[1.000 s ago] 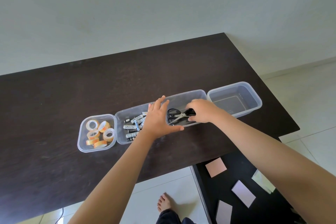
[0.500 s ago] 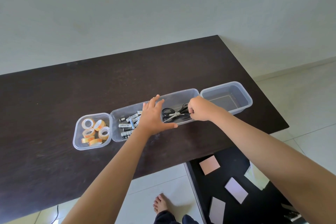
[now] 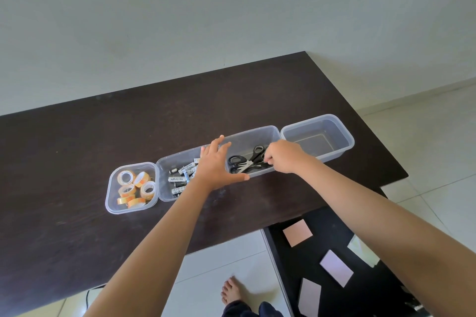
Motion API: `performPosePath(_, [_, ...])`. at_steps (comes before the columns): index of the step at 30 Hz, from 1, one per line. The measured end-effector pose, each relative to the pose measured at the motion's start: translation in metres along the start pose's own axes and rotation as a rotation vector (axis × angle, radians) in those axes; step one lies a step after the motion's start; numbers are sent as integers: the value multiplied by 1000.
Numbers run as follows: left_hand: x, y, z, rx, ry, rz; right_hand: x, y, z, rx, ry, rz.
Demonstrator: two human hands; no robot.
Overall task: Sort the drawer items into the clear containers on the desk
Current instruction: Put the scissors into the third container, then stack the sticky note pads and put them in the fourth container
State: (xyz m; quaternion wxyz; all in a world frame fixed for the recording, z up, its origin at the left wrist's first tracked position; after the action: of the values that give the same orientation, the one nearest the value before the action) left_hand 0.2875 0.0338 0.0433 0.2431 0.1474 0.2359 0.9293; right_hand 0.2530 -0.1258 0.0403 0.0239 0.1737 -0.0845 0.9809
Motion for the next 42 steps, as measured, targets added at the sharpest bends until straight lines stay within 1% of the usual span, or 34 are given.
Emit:
performPosePath(2, [-2, 0, -2, -39, -7, -16, 0, -3, -3, -7, -16, 14])
performPosePath(4, [-2, 0, -4, -86, -17, -25, 6, -1, 2, -89, 25, 16])
performPosePath(8, [8, 10, -5, -108, 44, -49, 35, 9, 23, -258, 228, 66])
performPosePath(12, [40, 37, -4, 13, 203, -57, 77, 29, 27, -344, 347, 116])
performPosePath(14, [63, 53, -15, 105, 241, -59, 101, 42, 21, -378, 377, 136])
performPosePath(17, [96, 79, -58, 204, 190, -51, 137, 65, -9, -392, 316, 166])
performPosePath(20, [123, 95, -115, 269, 101, 3, 167, 94, -63, -362, 165, 158])
performPosePath(24, [150, 107, -186, 233, -21, 116, 201, 143, -134, -324, 2, 74])
performPosePath(28, [168, 109, -240, 228, -102, 269, 222, 195, -188, -274, -125, -82])
performPosePath(32, [174, 116, -280, 233, -159, 389, 222, 233, -210, -210, -114, -189])
performPosePath(36, [178, 127, -319, 194, -269, 444, 209, 247, -209, -223, -34, -187])
performPosePath(39, [186, 125, -341, 128, -358, 492, 198, 250, -220, -231, -87, -164])
performPosePath(42, [189, 124, -348, 66, -364, 506, 186, 248, -227, -67, -136, -92])
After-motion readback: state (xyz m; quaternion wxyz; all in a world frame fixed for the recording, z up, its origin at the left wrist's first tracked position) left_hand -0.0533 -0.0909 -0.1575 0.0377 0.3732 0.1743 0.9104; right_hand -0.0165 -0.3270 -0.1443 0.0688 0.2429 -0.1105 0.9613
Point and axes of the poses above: each hand's wrist, its own x-axis away from the middle knuckle, its own z-axis out of the back of the hand, y = z × x, the point moved 10 cm from there along -x, towards the middle knuckle, and after that the axes turned 4 degrees about x, right-handed, at the moved point
